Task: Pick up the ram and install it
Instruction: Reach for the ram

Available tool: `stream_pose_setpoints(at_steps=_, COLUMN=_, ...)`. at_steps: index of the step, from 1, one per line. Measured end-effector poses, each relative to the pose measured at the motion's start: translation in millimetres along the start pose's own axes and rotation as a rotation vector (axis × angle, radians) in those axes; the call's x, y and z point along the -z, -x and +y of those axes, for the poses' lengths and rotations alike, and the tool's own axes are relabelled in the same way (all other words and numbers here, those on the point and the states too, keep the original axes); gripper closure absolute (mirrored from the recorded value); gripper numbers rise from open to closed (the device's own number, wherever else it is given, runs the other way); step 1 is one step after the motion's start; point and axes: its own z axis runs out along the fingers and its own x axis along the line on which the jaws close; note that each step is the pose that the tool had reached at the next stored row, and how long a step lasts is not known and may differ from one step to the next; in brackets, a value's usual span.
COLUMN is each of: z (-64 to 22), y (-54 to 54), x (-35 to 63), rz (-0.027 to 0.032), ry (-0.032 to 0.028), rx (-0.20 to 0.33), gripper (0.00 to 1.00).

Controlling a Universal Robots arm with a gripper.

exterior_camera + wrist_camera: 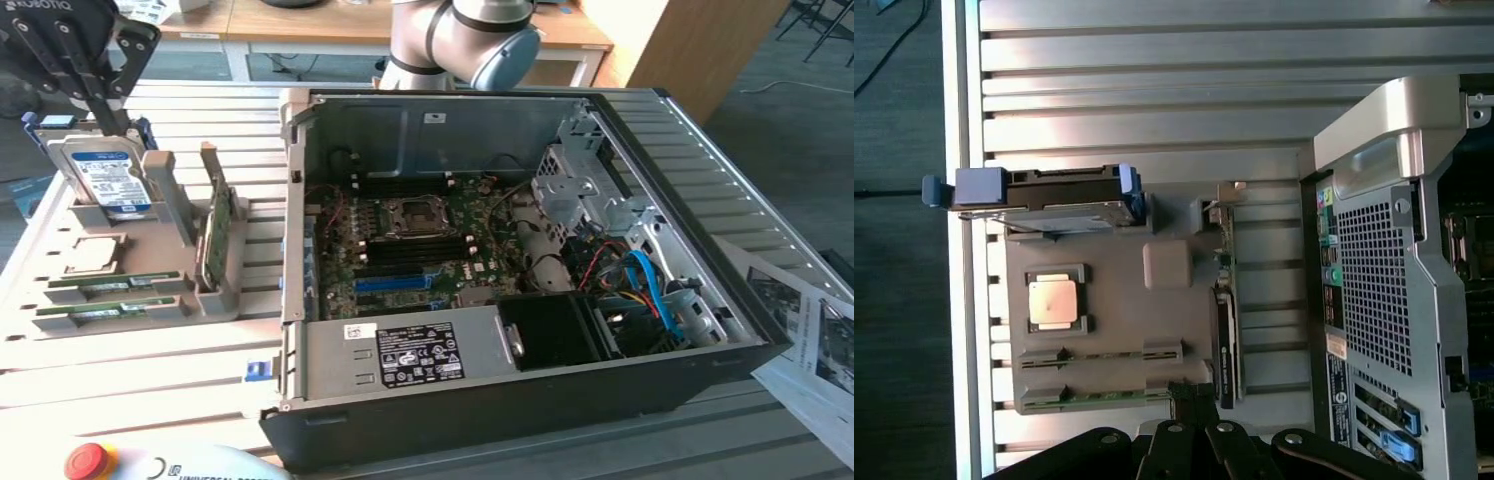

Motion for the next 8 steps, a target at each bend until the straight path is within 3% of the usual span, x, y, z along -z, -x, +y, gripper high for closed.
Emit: stream_pose_setpoints(at_steps=8, z=-1.2, y=-15.9, x=0.5, rz=0.0001, ry=-0.0001, rx=0.0, gripper=0.89)
